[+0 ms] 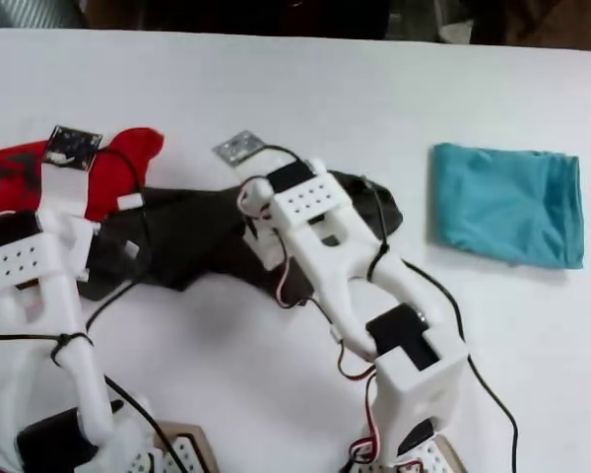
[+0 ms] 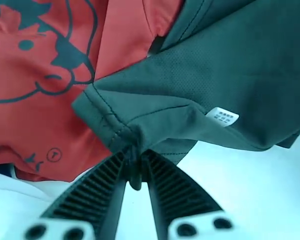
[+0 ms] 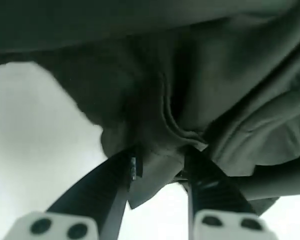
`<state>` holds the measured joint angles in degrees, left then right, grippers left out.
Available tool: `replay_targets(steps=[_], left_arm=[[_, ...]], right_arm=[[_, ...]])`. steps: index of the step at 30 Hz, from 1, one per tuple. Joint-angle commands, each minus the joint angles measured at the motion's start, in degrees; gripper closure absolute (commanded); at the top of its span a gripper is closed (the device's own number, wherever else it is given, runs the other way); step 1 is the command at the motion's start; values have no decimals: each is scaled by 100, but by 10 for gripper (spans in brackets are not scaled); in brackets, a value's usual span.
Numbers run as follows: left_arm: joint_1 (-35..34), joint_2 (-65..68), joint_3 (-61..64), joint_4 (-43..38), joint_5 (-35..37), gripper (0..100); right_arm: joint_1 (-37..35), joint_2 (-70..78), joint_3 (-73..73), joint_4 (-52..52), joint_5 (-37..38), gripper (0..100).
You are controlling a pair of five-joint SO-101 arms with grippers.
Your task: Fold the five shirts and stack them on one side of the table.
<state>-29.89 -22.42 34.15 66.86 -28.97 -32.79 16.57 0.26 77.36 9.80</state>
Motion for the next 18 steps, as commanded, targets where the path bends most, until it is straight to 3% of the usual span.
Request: replay_targets(steps=[1,9,18], left_arm=[[-35,-141,-66,-53,-44,973],[-35,-141,-66,-53,-44,973],[-35,-141,-66,-44,-44,973]], right_arm=[[145,-295,-202,-75,35,854],[347,-286,-202,-110,466,855],[321,602,-246,-110,448,854]])
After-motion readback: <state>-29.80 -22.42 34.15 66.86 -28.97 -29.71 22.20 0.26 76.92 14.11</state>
